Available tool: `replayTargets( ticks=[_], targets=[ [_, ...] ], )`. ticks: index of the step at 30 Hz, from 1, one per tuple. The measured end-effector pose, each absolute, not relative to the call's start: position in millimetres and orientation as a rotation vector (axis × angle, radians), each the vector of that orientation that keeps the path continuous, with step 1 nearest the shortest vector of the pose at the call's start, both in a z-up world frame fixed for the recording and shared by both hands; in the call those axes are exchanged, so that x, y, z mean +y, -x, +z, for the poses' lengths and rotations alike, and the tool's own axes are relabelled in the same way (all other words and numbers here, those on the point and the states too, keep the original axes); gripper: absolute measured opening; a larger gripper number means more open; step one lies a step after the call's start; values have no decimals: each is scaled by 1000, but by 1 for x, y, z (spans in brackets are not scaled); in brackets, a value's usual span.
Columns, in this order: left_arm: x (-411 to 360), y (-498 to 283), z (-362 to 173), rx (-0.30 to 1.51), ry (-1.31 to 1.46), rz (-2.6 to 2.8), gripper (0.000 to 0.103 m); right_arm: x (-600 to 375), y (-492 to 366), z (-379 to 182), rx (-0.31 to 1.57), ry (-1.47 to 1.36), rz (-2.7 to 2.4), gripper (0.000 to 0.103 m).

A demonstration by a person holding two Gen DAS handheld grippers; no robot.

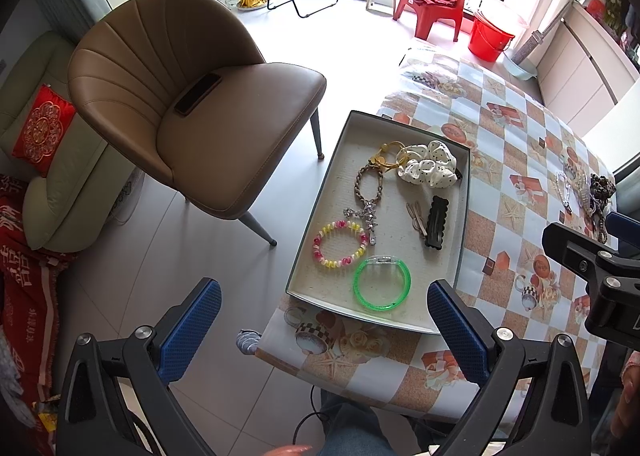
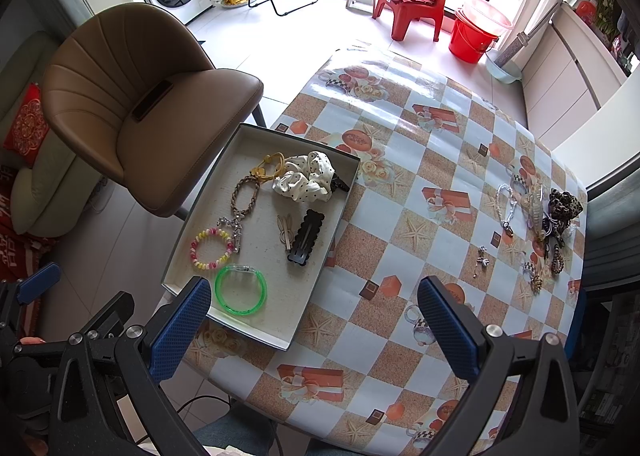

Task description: Organize jewelry

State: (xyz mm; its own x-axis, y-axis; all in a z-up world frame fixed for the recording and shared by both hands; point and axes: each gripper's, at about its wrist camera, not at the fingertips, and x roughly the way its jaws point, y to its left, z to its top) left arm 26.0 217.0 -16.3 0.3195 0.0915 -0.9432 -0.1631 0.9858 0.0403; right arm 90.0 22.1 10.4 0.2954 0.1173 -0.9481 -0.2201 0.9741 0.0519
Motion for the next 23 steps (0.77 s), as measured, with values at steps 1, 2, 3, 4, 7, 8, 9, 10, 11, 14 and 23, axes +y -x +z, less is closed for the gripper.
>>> replayTargets(
  ticks=[1, 2, 3, 4, 7, 8, 9, 10, 11, 14, 23],
  targets=[
    [217, -25, -17, 1235, 64, 169, 103, 22, -90, 10, 1252, 94, 225, 103],
    [217, -24, -19, 1235, 63, 172, 103, 22, -91, 11, 1252, 94, 225, 103],
    [217, -22, -19, 1235, 60, 175, 103, 22, -90, 10, 1252, 95, 226, 103],
    [217, -22, -19, 1235, 58, 178, 103, 22, -90, 10, 1252, 95, 226, 103],
    [217, -22, -19, 1235, 58, 180, 103, 22, -91, 11, 1252, 95, 227, 103],
    [217, -22, -19, 1235, 57, 183, 103, 22, -90, 11, 1252, 96, 226, 103],
    [218, -21, -19, 1235, 59, 186, 103, 22, -90, 10, 1253, 95, 225, 103],
    [219, -20, -19, 1236, 61, 187, 103, 22, -90, 10, 1253, 94, 226, 103],
    [219, -22, -17, 1237, 62, 189, 103, 22, -90, 11, 1254, 94, 226, 103],
    [221, -21, -17, 1234, 66, 193, 103, 23, -90, 11, 1253, 93, 225, 103],
    [221, -21, -15, 1236, 70, 185, 103, 22, -90, 11, 1253, 93, 225, 103]
  ],
)
